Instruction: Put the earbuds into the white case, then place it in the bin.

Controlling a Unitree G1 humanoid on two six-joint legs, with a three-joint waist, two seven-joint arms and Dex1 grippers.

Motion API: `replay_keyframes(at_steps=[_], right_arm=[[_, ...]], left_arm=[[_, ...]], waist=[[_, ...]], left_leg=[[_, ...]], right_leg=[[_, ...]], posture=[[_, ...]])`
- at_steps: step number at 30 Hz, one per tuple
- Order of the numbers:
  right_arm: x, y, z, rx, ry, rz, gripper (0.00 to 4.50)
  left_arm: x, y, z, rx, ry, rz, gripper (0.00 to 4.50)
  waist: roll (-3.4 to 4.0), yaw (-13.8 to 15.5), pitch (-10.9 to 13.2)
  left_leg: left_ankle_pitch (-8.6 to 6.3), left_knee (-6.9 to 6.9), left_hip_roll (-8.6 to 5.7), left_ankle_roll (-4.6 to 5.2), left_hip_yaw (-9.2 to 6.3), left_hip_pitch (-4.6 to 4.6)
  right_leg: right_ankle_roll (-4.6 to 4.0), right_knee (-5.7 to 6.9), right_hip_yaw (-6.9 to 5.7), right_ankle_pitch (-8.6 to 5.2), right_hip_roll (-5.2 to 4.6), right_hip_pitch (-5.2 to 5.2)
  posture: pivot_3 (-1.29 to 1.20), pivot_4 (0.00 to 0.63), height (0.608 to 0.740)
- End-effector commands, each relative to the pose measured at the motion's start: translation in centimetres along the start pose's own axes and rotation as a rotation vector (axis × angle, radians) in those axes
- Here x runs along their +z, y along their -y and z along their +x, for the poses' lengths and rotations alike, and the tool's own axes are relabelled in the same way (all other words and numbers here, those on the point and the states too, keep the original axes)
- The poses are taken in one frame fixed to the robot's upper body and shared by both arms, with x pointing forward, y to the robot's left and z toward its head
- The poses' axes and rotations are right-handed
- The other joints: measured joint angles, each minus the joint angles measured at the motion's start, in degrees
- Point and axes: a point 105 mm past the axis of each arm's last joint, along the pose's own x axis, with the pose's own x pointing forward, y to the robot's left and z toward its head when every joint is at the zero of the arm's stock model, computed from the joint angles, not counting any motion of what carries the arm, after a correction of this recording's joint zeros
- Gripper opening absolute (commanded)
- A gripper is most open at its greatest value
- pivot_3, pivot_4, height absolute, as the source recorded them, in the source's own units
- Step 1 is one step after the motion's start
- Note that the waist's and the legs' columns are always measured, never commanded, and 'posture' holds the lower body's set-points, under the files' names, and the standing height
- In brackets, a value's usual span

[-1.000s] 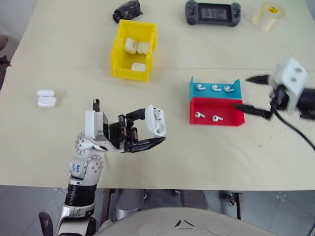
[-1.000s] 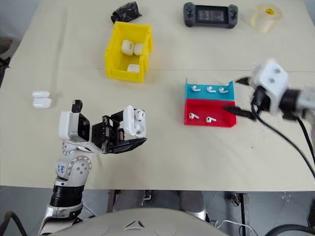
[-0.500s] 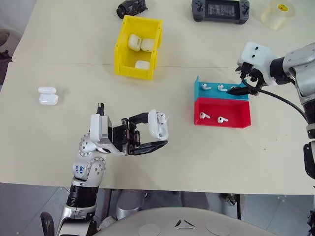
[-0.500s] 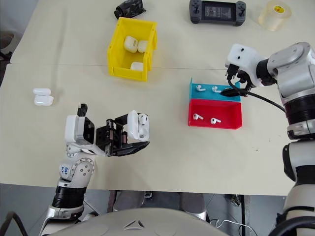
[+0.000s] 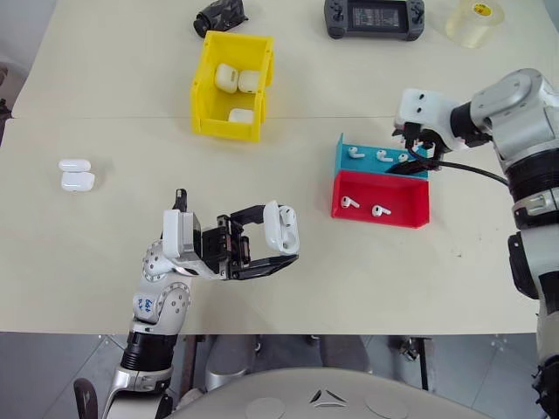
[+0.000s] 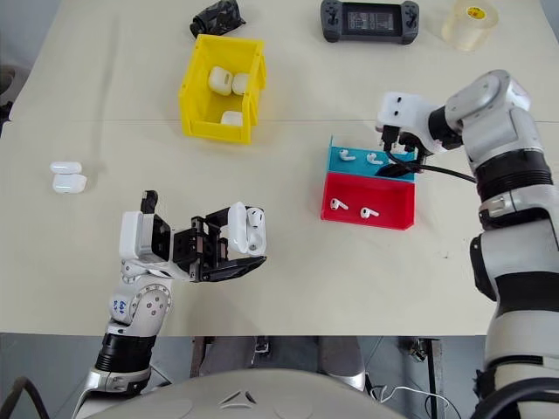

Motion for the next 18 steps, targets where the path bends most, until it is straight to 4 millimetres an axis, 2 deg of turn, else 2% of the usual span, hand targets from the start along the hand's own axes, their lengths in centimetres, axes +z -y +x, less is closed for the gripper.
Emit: replay_keyframes(at_steps=[1,4,5,7,11,18], right_arm=[[0.2,0.7,-0.3,-0.029,0.000,0.005,4.47],[0.1,0.6,-0.1,-0.022,-0.009,0.012,4.47],[-0.1,0.5,0.0,-0.015,-0.018,0.015,4.29],[-0.4,0.2,0.1,-0.001,-0.031,0.015,3.89],[-0.6,0.1,0.0,0.004,-0.035,0.020,2.61],[-0.3,0.1,0.1,0.003,-0.020,0.021,2.61]], left_arm=[[0.2,0.2,0.3,-0.017,0.012,0.017,2.79],[0.4,0.2,0.6,-0.018,0.013,0.023,2.79],[0.7,0.1,0.8,-0.019,0.016,0.027,2.79],[1.0,0.0,1.2,-0.020,0.018,0.032,2.79],[1.3,0.0,1.5,-0.021,0.017,0.033,2.79],[1.9,-0.2,2.1,-0.022,0.020,0.037,2.79]], waist=[[0.00,0.17,0.00],[0.00,0.20,0.00],[0.00,0.20,0.00],[0.00,0.17,0.00],[0.00,0.11,0.00],[0.00,0.12,0.00]], left_leg=[[0.00,0.00,-0.02,0.00,0.00,0.00],[0.00,0.02,-0.05,0.00,-0.03,0.00],[0.00,0.02,-0.05,0.00,-0.04,0.00],[0.00,0.02,-0.05,0.00,-0.05,0.00],[0.00,0.03,-0.04,0.00,-0.04,0.02],[0.00,0.03,-0.05,0.00,-0.03,0.02]], right_leg=[[0.00,0.00,0.01,0.00,-0.01,0.01],[0.00,0.00,0.00,0.00,-0.04,0.03],[0.00,0.00,-0.01,0.00,-0.04,0.03],[0.00,0.00,-0.02,0.00,-0.04,0.03],[0.00,0.02,-0.01,0.00,-0.03,0.04],[0.00,0.03,0.00,0.00,-0.03,0.04]], posture=[[0.00,0.150,0.740],[0.00,0.150,0.740],[0.00,0.150,0.740],[0.00,0.150,0.740],[0.00,0.150,0.740],[0.00,0.150,0.740]])
